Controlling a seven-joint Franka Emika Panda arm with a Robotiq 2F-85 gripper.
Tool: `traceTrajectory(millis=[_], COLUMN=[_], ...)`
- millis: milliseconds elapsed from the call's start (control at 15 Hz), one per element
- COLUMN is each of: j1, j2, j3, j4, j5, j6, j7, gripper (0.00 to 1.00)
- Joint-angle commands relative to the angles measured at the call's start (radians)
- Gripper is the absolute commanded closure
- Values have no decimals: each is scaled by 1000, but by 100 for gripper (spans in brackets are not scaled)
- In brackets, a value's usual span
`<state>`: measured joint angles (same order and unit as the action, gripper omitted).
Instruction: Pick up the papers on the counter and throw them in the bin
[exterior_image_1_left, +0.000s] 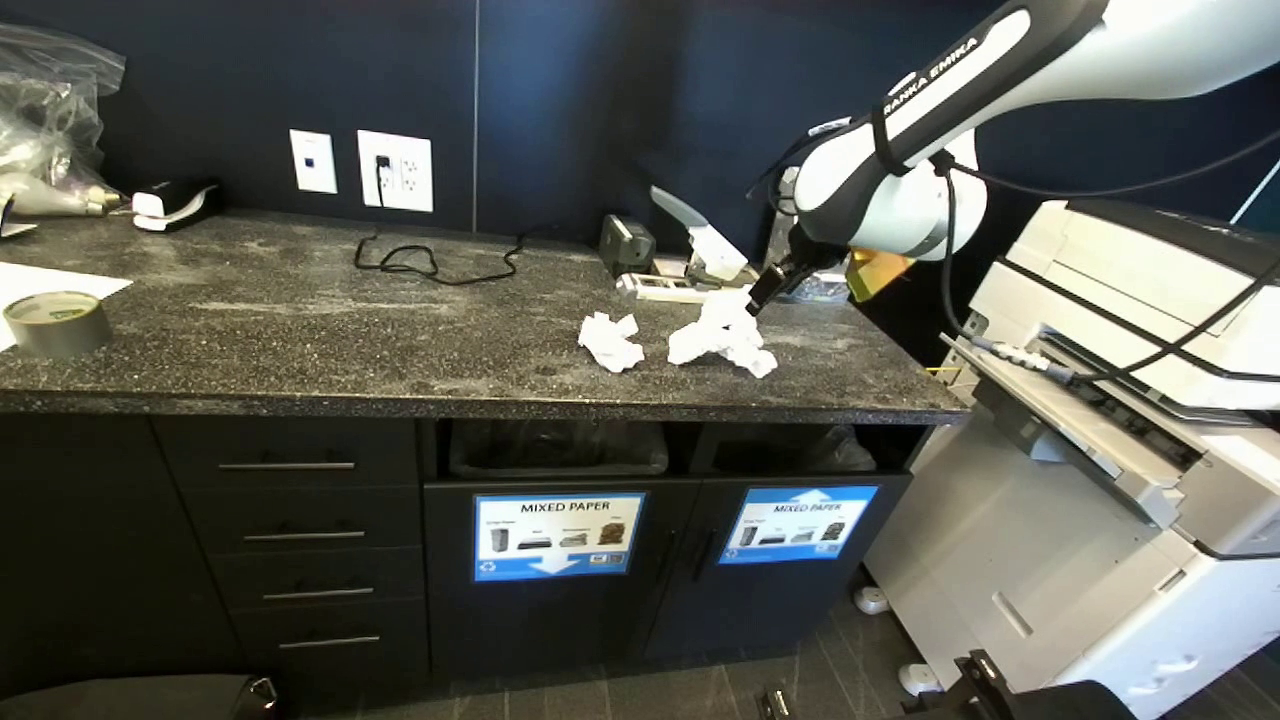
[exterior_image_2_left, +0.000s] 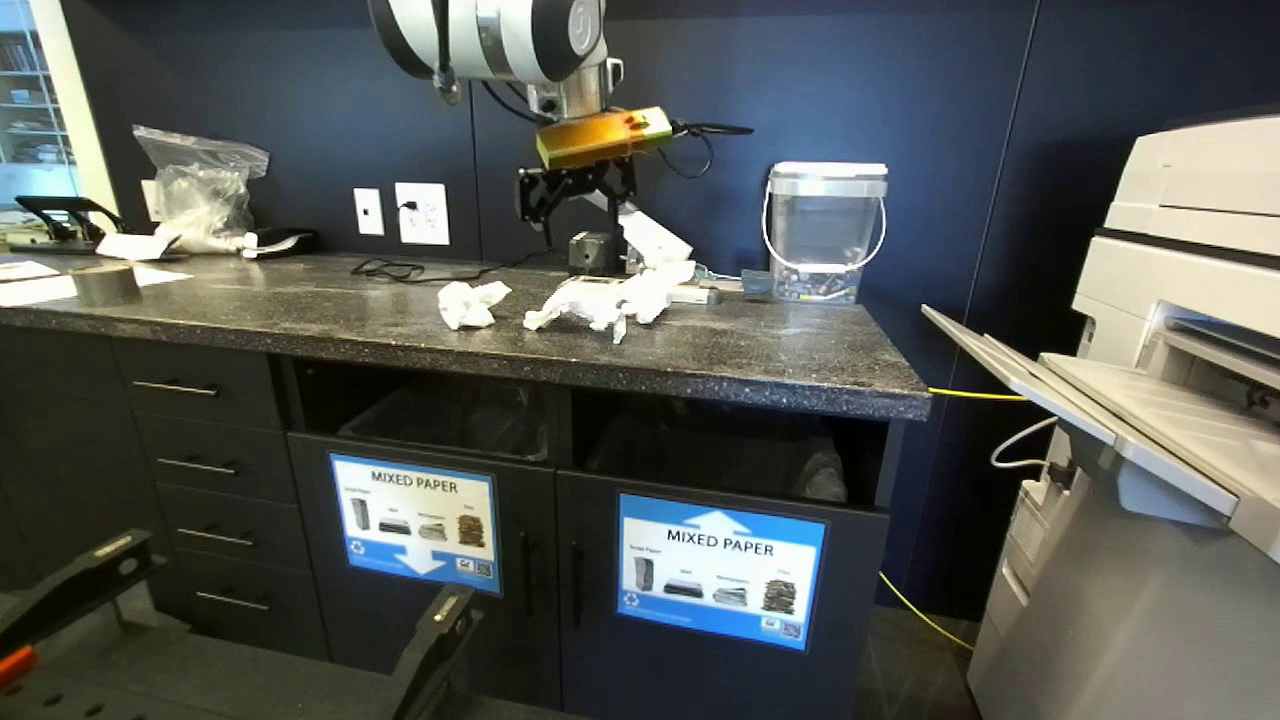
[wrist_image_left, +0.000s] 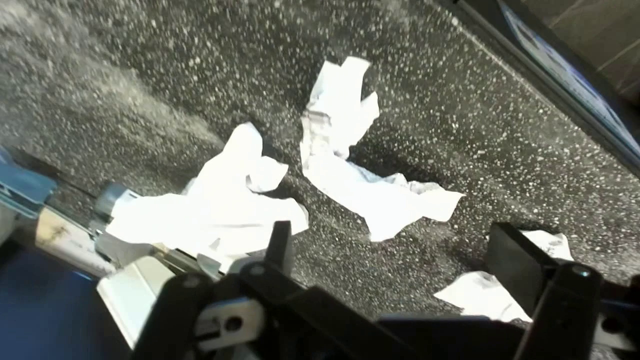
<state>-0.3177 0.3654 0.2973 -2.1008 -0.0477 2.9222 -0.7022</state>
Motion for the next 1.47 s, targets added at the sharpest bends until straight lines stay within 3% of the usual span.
traceTrajectory(millis=[0,267,400,867,1400], j1=[-168,-312,-305,-118,111], j2=[121,285,345,385,402], j3=[205,397,401,217,-26], j4=[97,198,251,365,458], j5=[97,107,100,61,-30], j6=[49,1,-55,-156,-154], j7=[-267,-509,-610,-758,-764], gripper=[0,0,0,0,0])
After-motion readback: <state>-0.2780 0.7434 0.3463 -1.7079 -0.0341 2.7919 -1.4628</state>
